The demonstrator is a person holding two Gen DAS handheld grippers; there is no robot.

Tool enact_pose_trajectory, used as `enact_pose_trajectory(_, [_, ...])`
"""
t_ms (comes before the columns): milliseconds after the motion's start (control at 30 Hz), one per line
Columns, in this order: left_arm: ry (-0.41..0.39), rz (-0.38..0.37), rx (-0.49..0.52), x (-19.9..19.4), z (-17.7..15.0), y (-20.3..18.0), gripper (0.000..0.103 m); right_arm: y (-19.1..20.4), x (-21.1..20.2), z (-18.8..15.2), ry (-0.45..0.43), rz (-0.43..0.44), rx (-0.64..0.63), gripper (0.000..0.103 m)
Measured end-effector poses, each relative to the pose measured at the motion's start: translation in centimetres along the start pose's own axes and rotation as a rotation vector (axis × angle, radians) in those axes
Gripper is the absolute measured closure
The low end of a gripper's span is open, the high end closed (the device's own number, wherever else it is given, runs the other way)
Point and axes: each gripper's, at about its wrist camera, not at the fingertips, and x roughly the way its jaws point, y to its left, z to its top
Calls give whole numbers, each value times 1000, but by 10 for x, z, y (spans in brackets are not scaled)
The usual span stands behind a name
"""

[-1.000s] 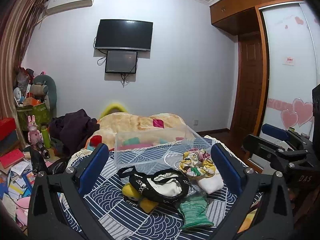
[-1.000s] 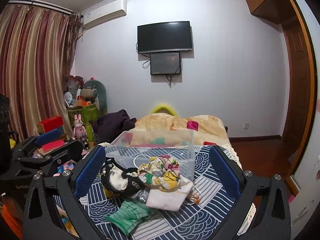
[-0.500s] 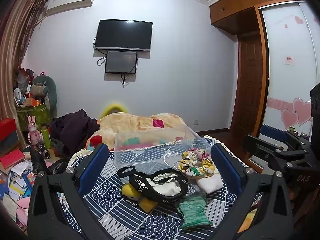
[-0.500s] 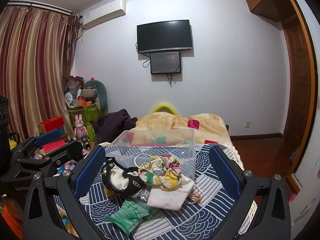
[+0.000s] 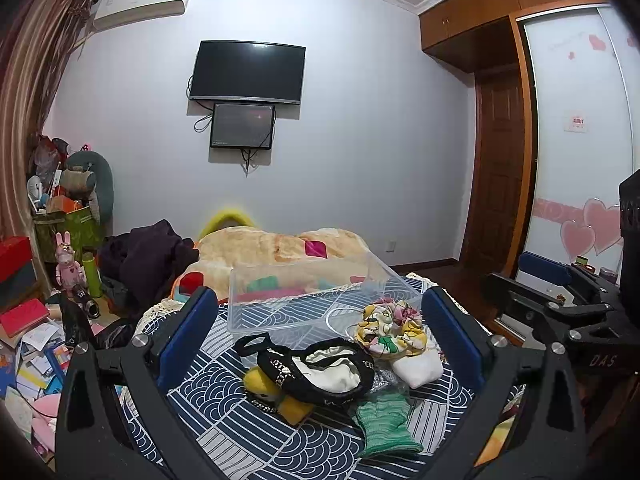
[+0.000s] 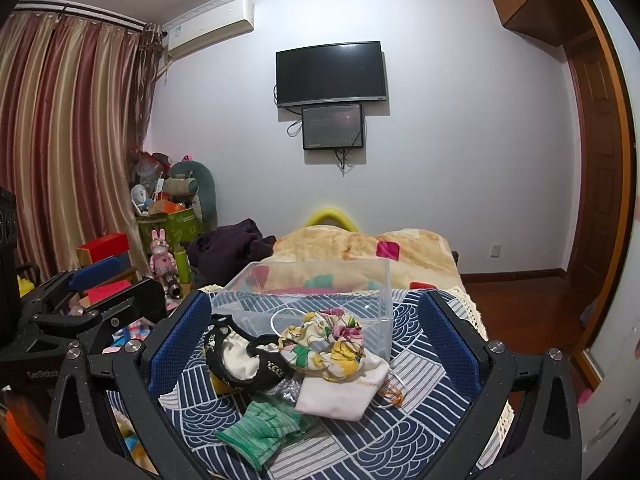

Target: Organize soft objects

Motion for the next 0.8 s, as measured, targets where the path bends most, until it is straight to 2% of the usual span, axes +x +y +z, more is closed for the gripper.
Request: enact_pose_trajectory(800, [-4,-18,17,-1,0,-3,0,-3,1,0,11,14,4,0])
